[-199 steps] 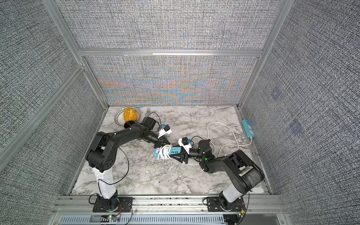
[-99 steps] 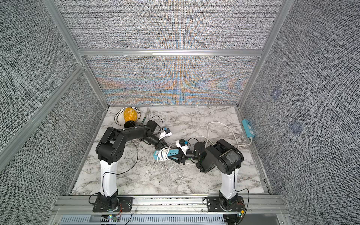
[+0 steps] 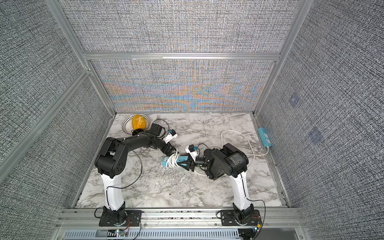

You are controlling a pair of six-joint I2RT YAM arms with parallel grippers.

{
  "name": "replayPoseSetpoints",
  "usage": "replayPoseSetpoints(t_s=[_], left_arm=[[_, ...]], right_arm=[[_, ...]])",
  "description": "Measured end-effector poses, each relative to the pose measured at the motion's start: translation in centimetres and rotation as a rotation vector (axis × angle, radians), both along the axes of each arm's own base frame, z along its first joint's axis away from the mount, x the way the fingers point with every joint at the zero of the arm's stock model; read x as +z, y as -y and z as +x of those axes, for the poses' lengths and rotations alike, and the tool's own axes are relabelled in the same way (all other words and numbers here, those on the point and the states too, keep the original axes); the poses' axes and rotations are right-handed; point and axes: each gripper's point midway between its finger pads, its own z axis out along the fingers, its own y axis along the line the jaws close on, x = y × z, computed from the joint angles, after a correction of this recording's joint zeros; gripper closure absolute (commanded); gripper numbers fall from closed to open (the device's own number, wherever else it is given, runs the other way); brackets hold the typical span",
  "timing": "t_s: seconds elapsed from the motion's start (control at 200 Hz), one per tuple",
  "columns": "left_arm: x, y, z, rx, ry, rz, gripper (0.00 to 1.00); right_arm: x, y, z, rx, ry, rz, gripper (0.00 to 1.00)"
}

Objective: Wrap the cord around the power strip
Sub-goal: Place the power strip at the center of the board.

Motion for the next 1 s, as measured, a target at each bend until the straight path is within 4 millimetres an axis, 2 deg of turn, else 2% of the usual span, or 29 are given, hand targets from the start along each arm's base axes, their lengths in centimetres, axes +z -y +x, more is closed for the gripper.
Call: replayPoseSetpoints(t_s=[0.17, 0.4, 0.535, 0.641, 0.701, 0.721, 0.761, 0.841, 0.861, 0.876, 0.881, 0.886, 0.906, 1.001], left_arm=[[0.9, -1.7, 1.5, 0.136, 0.002, 0.094, 0.0], [5.4, -4.4, 3.9, 0.288, 0.151, 0.197, 0.01], [7.1, -6.3, 4.7, 0.356, 0.224, 0.27, 0.0], [9.2, -7.8, 4.8, 0.408, 0.293, 0.308, 0.0], [10.7, -8.4, 4.9, 0.434, 0.332, 0.315, 0.0], [11.3, -8.5, 4.9, 0.442, 0.342, 0.31, 0.0], [12.3, -8.6, 5.0, 0.455, 0.362, 0.304, 0.01], [14.3, -8.8, 5.2, 0.484, 0.396, 0.281, 0.0], [14.8, -8.8, 5.1, 0.49, 0.401, 0.274, 0.0], [15.1, -8.8, 5.1, 0.493, 0.406, 0.269, 0.01], [15.3, -8.8, 5.0, 0.494, 0.409, 0.266, 0.01], [15.4, -8.8, 5.0, 0.494, 0.411, 0.265, 0.0], [15.9, -8.9, 4.9, 0.499, 0.418, 0.257, 0.0], [17.8, -9.2, 4.1, 0.522, 0.447, 0.222, 0.01]], right_arm=[[-0.7, -0.9, 1.8, -0.052, -0.041, -0.006, 1.0], [-1.1, -2.5, 4.4, -0.15, -0.054, -0.027, 1.0], [-0.9, -4.2, 6.3, -0.195, -0.061, -0.042, 1.0], [-0.7, -5.9, 8.0, -0.225, -0.071, -0.076, 1.0], [-0.8, -6.6, 8.4, -0.244, -0.073, -0.096, 0.83], [-0.9, -6.7, 8.5, -0.249, -0.074, -0.102, 0.75], [-1.1, -6.8, 8.5, -0.26, -0.079, -0.113, 0.69], [-1.6, -6.9, 8.6, -0.281, -0.093, -0.142, 0.44], [-1.6, -6.9, 8.6, -0.286, -0.095, -0.148, 0.34], [-1.6, -6.9, 8.7, -0.29, -0.096, -0.152, 0.19], [-1.6, -6.9, 8.7, -0.293, -0.096, -0.155, 0.08], [-1.6, -6.9, 8.7, -0.294, -0.096, -0.156, 0.05], [-1.7, -6.8, 8.8, -0.304, -0.097, -0.165, 0.02], [-2.4, -6.5, 8.8, -0.339, -0.115, -0.227, 0.02]])
